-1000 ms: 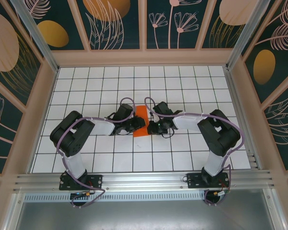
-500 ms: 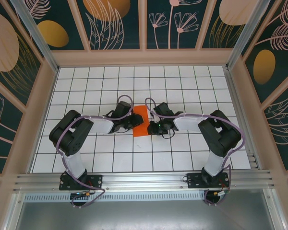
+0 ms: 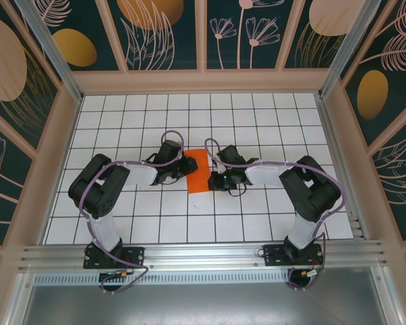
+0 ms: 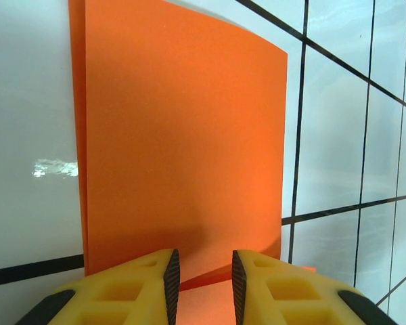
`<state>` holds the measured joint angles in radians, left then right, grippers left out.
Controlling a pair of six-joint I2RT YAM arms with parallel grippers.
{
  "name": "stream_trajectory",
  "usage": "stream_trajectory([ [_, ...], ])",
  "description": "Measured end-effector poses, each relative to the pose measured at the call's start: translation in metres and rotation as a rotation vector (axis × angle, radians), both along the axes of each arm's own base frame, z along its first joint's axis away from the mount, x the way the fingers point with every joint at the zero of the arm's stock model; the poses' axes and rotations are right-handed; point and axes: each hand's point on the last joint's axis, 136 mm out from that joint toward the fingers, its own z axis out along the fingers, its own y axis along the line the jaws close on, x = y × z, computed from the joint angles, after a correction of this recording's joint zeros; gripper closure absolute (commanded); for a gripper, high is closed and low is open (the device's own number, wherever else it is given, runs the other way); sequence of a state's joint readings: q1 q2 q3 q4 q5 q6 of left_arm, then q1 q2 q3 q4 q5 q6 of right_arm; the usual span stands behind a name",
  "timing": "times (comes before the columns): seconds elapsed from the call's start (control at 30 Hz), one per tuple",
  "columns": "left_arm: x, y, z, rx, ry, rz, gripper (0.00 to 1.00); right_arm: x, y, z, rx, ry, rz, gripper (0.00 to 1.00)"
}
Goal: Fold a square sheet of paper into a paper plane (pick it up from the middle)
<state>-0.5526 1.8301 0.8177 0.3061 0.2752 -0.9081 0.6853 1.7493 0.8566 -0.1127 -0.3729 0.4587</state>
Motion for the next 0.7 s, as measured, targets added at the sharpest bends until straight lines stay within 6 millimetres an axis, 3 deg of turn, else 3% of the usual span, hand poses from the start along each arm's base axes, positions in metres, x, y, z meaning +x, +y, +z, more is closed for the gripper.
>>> stream_trajectory([
  [0.17, 0.007, 0.009, 0.000, 0.027, -0.027, 0.013, 0.71, 0.000, 0.000, 0.000, 0.013, 0.005, -0.003, 0.89],
  [0.33, 0.023, 0.039, 0.008, 0.105, -0.086, 0.093, 0.70, 0.000, 0.000, 0.000, 0.018, 0.011, -0.012, 0.89],
  [0.43, 0.025, 0.050, 0.035, 0.118, -0.153, 0.122, 0.71, 0.000, 0.000, 0.000, 0.022, 0.015, -0.014, 0.89],
  [0.6, 0.020, 0.050, 0.098, 0.021, -0.295, 0.128, 0.71, 0.000, 0.000, 0.000, 0.023, 0.016, -0.016, 0.93],
  [0.7, 0.008, 0.046, 0.096, -0.036, -0.282, 0.108, 0.73, 0.000, 0.000, 0.000, 0.025, 0.020, -0.017, 0.96],
])
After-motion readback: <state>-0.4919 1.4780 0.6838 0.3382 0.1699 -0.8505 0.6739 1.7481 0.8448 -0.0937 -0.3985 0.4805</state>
